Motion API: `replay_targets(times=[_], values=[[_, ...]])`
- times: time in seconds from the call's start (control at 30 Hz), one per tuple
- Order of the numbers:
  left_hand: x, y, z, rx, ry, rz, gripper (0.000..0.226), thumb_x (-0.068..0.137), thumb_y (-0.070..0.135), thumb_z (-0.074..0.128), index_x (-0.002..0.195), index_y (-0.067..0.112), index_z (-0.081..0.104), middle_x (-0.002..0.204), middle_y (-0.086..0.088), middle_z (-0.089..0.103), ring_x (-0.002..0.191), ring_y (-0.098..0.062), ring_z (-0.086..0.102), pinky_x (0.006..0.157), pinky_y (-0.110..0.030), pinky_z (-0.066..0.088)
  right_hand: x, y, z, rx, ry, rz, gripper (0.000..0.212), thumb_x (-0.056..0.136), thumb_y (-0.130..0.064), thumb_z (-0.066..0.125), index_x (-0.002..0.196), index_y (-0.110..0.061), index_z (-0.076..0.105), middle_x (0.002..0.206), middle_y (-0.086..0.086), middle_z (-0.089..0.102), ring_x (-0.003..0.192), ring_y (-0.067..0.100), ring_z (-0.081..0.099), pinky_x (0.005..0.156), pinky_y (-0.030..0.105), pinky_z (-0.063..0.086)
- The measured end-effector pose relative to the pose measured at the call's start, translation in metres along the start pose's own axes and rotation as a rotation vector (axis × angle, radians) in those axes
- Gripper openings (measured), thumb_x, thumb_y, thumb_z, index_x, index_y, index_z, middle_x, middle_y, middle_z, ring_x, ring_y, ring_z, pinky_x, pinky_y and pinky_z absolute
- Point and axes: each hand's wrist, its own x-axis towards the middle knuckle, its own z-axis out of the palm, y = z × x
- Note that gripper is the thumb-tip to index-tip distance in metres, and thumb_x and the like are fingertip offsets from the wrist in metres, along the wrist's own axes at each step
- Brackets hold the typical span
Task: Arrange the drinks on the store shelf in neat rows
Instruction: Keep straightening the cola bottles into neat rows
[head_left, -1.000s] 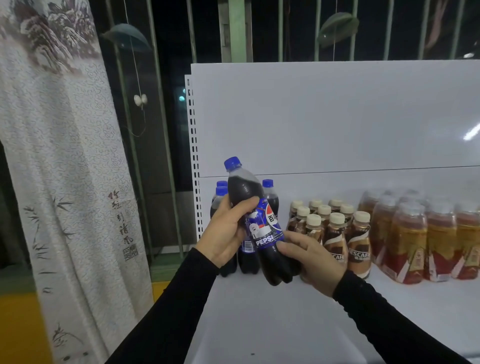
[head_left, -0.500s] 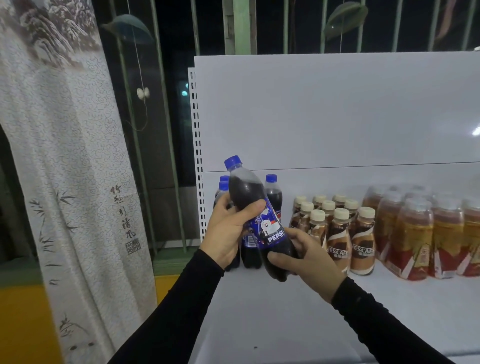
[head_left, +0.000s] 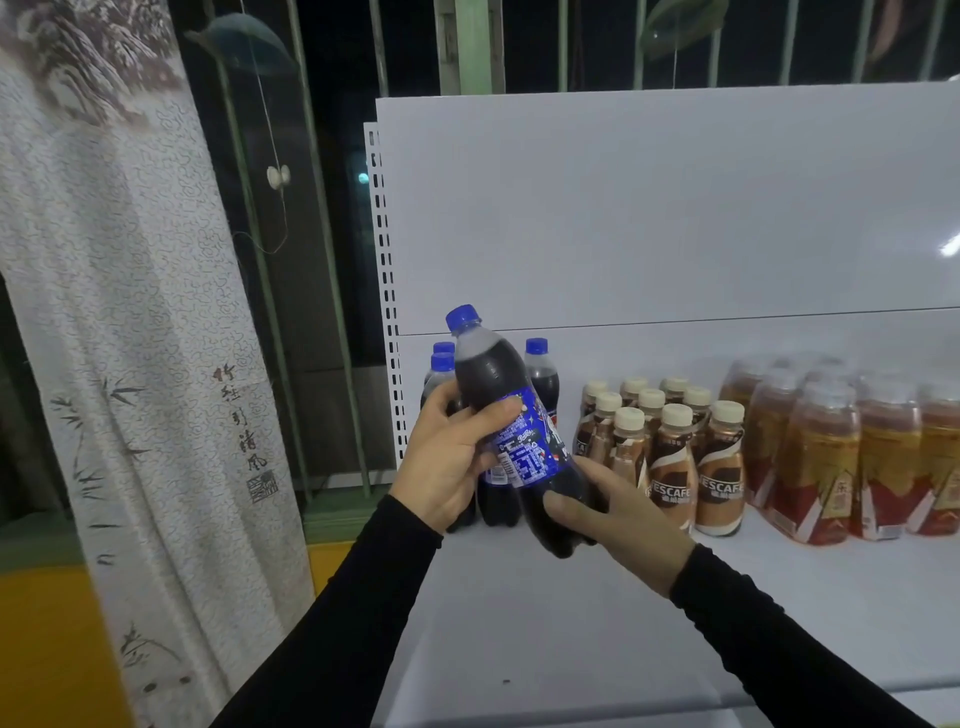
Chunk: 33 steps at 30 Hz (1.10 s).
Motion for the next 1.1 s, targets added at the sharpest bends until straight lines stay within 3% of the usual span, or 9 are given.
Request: replay_targets(times=[0.07,0.2,0.4,0.53,0.67,0.87,0.97,1.03,1.1], values=[[0.001,-0.001,0.001,0.011,0.024,0.015,0.053,0.084,0.0,0.072,0.132,0.011,0.053,0.1,-0.004,0.077,0.091,-0.022,0.075,0.073,-0.035,0.061,0.0,0.0,0.0,-0.055,0.077,-0.052,0.049,0.07,-0.05,0.075,0.113,-0.035,0.057,0.109,-0.013,0.065,0.099,-0.002,0.063,0.073,0.019,0.054],[-0.001,-0.002,0.005,-0.007,0.028,0.022,0.053,0.084,0.003,0.072,0.133,0.012,0.053,0.093,-0.001,0.077,0.082,-0.017,0.075,0.064,-0.027,0.059,0.0,0.001,0.001,0.284,0.053,0.021,0.042,0.074,-0.03,0.074,0.113,-0.021,0.062,0.095,-0.006,0.075,0.086,0.009,0.071,0.072,0.028,0.057],[-0.001,-0.006,0.0,-0.087,-0.044,-0.01,0.053,0.09,0.004,0.065,0.138,0.018,0.049,0.109,-0.004,0.073,0.101,-0.026,0.072,0.084,-0.049,0.059,0.001,0.009,0.0,0.625,-0.009,0.207,0.049,0.073,-0.038,0.067,0.117,-0.015,0.064,0.112,0.015,0.071,0.104,0.032,0.065,0.078,0.04,0.056],[-0.001,-0.005,0.001,-0.054,0.005,0.024,0.052,0.089,0.003,0.067,0.135,0.017,0.049,0.093,0.004,0.077,0.093,-0.021,0.074,0.076,-0.043,0.061,0.001,0.005,0.0,0.464,-0.006,0.125,0.034,0.081,-0.04,0.064,0.11,-0.022,0.064,0.102,0.001,0.073,0.098,0.019,0.068,0.081,0.034,0.057],[-0.001,-0.004,0.003,0.021,0.053,0.041,0.051,0.089,0.008,0.069,0.135,0.014,0.048,0.086,0.007,0.077,0.083,-0.014,0.075,0.066,-0.03,0.061,0.002,0.0,-0.001,0.102,0.028,-0.034,0.048,0.072,-0.046,0.072,0.115,-0.029,0.06,0.111,-0.01,0.067,0.105,0.009,0.065,0.076,0.023,0.057],[-0.001,0.001,0.003,-0.037,0.017,-0.007,0.042,0.095,0.016,0.062,0.135,0.015,0.05,0.094,-0.002,0.071,0.072,-0.011,0.072,0.065,-0.029,0.058,0.005,0.011,0.003,0.441,0.026,0.057,0.048,0.07,-0.047,0.08,0.108,-0.019,0.072,0.103,0.001,0.074,0.092,0.017,0.07,0.077,0.032,0.059],[-0.002,0.002,0.0,-0.05,0.013,-0.029,0.039,0.096,0.012,0.06,0.133,0.018,0.051,0.104,-0.005,0.067,0.076,-0.012,0.073,0.068,-0.032,0.059,0.005,0.012,0.003,0.611,-0.053,0.141,0.018,0.082,-0.03,0.073,0.091,-0.017,0.08,0.095,0.007,0.076,0.085,0.019,0.073,0.068,0.033,0.06],[-0.001,0.001,-0.001,-0.031,0.034,-0.012,0.04,0.093,0.01,0.064,0.131,0.019,0.052,0.106,-0.005,0.068,0.084,-0.015,0.074,0.071,-0.035,0.06,0.005,0.012,0.003,0.637,-0.056,0.16,0.019,0.086,-0.028,0.066,0.085,-0.017,0.08,0.092,0.007,0.076,0.084,0.02,0.073,0.067,0.034,0.061],[-0.001,0.002,0.0,-0.02,0.063,0.005,0.043,0.091,0.011,0.067,0.131,0.018,0.052,0.099,-0.003,0.074,0.085,-0.016,0.075,0.068,-0.034,0.06,0.006,0.013,0.001,0.524,-0.022,0.123,0.022,0.086,-0.035,0.067,0.098,-0.018,0.074,0.098,0.003,0.076,0.089,0.017,0.072,0.075,0.034,0.06]])
